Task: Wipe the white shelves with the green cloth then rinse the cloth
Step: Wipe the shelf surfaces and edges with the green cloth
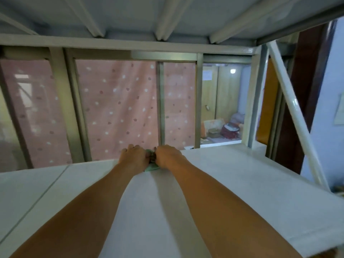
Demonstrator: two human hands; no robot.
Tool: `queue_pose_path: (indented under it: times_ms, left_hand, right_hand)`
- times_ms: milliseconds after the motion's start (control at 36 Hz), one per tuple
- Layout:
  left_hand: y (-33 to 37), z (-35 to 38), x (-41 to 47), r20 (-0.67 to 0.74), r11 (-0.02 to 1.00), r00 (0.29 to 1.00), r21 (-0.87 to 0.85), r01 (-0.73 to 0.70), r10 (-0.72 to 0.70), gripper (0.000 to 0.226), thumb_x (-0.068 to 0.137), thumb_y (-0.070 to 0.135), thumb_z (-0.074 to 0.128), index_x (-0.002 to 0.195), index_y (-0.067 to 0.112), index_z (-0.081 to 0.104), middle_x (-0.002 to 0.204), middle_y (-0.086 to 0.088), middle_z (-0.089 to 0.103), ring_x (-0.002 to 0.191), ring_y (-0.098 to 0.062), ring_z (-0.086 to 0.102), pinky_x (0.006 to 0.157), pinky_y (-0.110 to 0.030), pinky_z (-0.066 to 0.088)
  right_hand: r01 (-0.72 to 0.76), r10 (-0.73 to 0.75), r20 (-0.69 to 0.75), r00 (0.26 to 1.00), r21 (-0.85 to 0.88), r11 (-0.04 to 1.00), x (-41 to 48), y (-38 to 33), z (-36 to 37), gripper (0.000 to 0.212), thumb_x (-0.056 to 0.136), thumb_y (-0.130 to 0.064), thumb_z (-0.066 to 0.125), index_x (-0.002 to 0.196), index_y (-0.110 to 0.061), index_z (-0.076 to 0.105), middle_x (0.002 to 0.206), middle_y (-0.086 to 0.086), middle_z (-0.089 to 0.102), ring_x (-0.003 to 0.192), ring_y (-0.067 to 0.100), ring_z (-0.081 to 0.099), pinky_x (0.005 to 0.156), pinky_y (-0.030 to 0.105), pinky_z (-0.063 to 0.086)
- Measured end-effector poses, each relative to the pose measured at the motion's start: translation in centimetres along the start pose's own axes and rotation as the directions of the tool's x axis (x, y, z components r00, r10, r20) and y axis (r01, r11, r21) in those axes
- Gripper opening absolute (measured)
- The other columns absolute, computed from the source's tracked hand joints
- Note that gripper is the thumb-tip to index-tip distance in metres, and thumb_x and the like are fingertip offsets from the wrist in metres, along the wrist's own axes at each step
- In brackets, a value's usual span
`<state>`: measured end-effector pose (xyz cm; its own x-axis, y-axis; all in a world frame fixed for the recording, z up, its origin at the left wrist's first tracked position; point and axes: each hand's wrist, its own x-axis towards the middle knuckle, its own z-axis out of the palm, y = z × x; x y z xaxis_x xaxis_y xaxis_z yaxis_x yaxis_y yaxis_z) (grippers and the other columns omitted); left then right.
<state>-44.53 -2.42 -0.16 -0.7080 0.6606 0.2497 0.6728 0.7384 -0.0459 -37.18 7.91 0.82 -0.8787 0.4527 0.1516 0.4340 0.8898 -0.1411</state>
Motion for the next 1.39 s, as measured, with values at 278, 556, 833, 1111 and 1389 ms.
queue_pose_path:
  times_ms: [278,556,833,1111,1389]
  left_hand:
    - [12.0,-0.2,1.8,-0.027,0.993,0.997,-0.092,-0.072,0.07,0.03,0.098,0.029,0.04,0.112,0.022,0.065,0.12,-0.009,0.059,0.114,-0.029,0.047,0.094,-0.037,0.036]
    - [21.8,0.5,4.9,-0.042,0.973,0.986,-0.161,-0.167,0.162,0.033,0.095,0.023,0.04,0.114,0.027,0.067,0.117,-0.007,0.059,0.115,-0.03,0.043,0.095,-0.037,0.034]
    - [30.9,2.5,9.4,-0.104,0.916,0.948,-0.247,-0.316,0.3,0.033,0.083,0.029,0.043,0.102,0.03,0.07,0.106,0.003,0.068,0.107,-0.03,0.054,0.084,-0.038,0.045]
    - [35.4,3.4,10.4,-0.12,0.898,0.939,-0.275,-0.344,0.323,0.033,0.096,0.031,0.042,0.111,0.034,0.071,0.112,-0.004,0.066,0.115,-0.035,0.048,0.089,-0.04,0.037]
    - [38.1,1.3,7.6,-0.139,0.88,0.91,-0.235,-0.414,0.391,0.034,0.094,0.03,0.042,0.099,0.019,0.074,0.108,-0.009,0.067,0.112,-0.032,0.051,0.09,-0.038,0.04]
  right_hand:
    - [-0.105,0.105,-0.037,0.994,-0.013,0.994,-1.8,11.5,-1.6,0.033,0.093,-0.015,0.051,0.123,-0.012,0.062,0.121,0.012,0.063,0.112,0.033,0.061,0.083,0.037,0.046]
    - [-0.191,0.185,-0.08,0.979,-0.086,0.978,-2.9,21.2,-2.7,0.034,0.098,-0.015,0.047,0.129,-0.013,0.059,0.13,0.008,0.06,0.121,0.028,0.057,0.093,0.039,0.047]
    - [-0.312,0.304,-0.096,0.948,-0.093,0.945,-4.3,30.1,-4.7,0.033,0.096,-0.016,0.048,0.129,-0.02,0.057,0.12,0.007,0.062,0.11,0.029,0.06,0.079,0.036,0.045]
    - [-0.362,0.337,-0.165,0.927,-0.159,0.918,-5.4,34.4,-4.6,0.034,0.1,-0.01,0.041,0.131,-0.012,0.056,0.127,0.01,0.06,0.116,0.031,0.059,0.079,0.035,0.044]
    - [-0.365,0.356,-0.086,0.931,-0.176,0.914,-6.8,35.5,-5.0,0.023,0.098,-0.012,0.056,0.12,-0.008,0.063,0.115,0.012,0.067,0.104,0.03,0.066,0.092,0.041,0.055]
